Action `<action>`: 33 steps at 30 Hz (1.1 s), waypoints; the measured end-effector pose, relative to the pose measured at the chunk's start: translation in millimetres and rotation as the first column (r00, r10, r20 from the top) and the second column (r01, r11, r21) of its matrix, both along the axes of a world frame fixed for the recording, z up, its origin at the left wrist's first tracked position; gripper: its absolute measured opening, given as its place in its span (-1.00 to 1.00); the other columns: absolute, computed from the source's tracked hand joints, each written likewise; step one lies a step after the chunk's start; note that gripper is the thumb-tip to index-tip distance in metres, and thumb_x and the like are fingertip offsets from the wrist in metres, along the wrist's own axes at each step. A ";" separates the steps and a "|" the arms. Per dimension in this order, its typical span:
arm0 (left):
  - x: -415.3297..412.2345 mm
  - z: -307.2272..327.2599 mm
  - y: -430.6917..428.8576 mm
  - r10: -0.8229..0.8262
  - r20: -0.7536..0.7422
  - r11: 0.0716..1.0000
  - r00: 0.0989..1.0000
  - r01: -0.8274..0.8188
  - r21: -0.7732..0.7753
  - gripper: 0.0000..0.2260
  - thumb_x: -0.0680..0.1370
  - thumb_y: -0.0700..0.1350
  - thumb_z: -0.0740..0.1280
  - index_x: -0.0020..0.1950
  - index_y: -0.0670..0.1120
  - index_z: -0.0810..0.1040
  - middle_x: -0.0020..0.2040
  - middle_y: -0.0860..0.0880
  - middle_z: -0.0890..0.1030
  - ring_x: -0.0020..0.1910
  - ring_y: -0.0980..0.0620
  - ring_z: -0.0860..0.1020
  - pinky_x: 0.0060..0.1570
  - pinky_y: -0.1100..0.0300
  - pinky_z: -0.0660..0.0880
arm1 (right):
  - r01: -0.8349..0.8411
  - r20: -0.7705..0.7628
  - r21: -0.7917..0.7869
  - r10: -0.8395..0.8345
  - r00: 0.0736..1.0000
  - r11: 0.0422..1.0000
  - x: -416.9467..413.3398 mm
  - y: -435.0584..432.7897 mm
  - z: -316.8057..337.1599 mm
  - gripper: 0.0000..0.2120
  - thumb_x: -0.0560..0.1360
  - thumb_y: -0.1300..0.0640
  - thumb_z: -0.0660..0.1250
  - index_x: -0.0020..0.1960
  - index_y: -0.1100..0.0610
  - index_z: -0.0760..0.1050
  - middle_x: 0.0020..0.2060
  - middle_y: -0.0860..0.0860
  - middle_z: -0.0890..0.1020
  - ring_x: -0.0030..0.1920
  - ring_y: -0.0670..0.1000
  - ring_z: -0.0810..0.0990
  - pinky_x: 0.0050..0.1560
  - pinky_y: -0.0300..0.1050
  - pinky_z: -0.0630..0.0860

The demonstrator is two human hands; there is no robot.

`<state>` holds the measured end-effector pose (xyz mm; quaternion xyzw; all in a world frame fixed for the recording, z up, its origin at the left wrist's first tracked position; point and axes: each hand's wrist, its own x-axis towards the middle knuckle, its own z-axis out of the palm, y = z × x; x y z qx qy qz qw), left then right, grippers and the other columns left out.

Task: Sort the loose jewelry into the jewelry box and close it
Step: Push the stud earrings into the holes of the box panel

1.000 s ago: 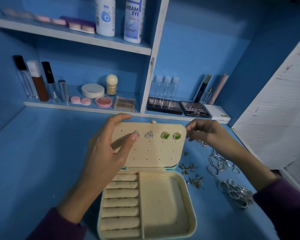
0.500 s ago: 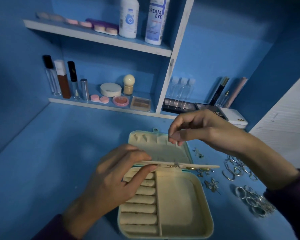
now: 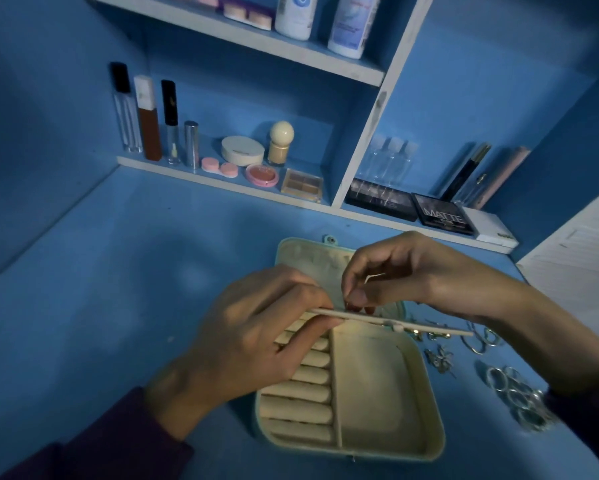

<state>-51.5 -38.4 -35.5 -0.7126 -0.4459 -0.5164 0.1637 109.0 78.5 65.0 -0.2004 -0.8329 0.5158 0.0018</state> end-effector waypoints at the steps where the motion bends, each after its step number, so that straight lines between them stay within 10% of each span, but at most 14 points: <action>1: -0.1 0.0 0.1 0.000 0.003 1.000 1.000 0.000 0.000 -0.89 0.56 -0.09 0.35 -0.08 -0.08 0.45 -0.26 -0.06 0.59 -0.28 0.03 0.53 -0.26 0.18 0.48 | 0.004 -0.002 -0.004 -0.004 1.000 1.000 0.0 0.1 -0.7 -0.95 0.42 0.26 0.40 -0.14 0.15 0.62 -0.28 0.01 0.65 -0.26 -0.09 0.58 -0.18 -0.32 0.46; 33: -0.1 0.9 1.0 -0.009 -0.021 1.000 1.000 0.009 0.012 -0.88 0.55 -0.14 0.37 -0.08 -0.10 0.43 -0.27 -0.07 0.58 -0.28 0.03 0.50 -0.29 0.17 0.46 | -0.038 -0.002 -0.002 0.038 0.999 0.999 -0.4 2.4 -2.4 -0.93 0.41 0.19 0.39 -0.16 0.07 0.64 -0.29 0.02 0.63 -0.26 -0.06 0.56 -0.17 -0.29 0.46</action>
